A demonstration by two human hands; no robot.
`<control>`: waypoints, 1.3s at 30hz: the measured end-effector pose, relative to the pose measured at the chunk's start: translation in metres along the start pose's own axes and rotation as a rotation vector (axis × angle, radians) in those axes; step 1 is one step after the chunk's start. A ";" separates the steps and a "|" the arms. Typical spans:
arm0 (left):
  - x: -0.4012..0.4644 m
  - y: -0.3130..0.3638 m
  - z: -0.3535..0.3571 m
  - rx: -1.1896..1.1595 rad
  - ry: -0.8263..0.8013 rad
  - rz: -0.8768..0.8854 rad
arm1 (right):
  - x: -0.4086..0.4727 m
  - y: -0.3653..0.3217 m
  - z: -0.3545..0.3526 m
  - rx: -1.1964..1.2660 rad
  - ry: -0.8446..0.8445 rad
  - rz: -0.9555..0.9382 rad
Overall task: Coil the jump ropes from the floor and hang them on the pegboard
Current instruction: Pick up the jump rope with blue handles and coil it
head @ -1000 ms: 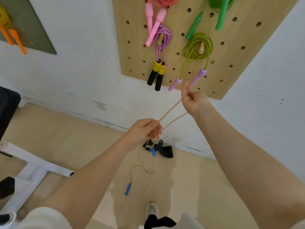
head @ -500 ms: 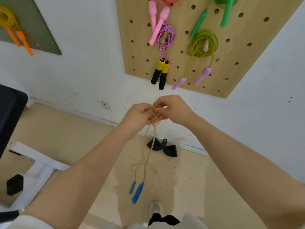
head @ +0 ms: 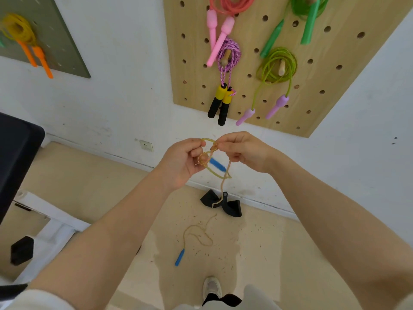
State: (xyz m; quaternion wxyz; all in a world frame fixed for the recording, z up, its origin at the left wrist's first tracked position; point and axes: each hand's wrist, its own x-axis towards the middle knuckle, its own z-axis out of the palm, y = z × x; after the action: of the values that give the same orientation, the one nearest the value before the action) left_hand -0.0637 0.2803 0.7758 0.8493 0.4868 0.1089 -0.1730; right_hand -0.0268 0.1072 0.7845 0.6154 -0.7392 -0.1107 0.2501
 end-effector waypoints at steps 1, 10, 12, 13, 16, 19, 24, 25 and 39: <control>-0.001 0.000 0.000 0.049 0.003 0.018 | -0.001 -0.001 0.000 -0.011 0.008 0.011; -0.004 -0.008 0.005 0.118 -0.002 0.128 | -0.002 -0.001 0.008 -0.025 0.154 0.071; -0.002 -0.007 0.006 0.045 0.014 0.120 | -0.003 -0.002 0.017 0.303 0.124 0.071; -0.001 -0.006 0.006 -0.011 0.005 0.110 | -0.004 -0.002 0.020 0.399 0.131 0.057; 0.000 -0.009 0.004 -0.044 0.000 0.108 | -0.002 0.004 0.022 0.459 0.186 0.018; 0.001 -0.013 0.001 0.099 0.050 0.145 | 0.000 0.008 0.021 0.443 0.230 0.038; 0.003 -0.006 0.004 0.492 0.129 0.255 | 0.000 0.010 0.025 0.354 0.154 0.079; 0.002 -0.004 0.004 0.670 0.158 0.312 | -0.001 0.010 0.025 0.363 0.141 0.073; 0.008 0.015 -0.019 2.055 0.083 0.379 | -0.013 -0.007 0.007 0.059 -0.112 0.187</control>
State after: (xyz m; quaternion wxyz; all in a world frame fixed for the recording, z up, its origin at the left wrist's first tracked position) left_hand -0.0510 0.3021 0.7754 0.0354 0.9891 -0.1396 -0.0292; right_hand -0.0405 0.1081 0.7935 0.6036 -0.7129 -0.0683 0.3504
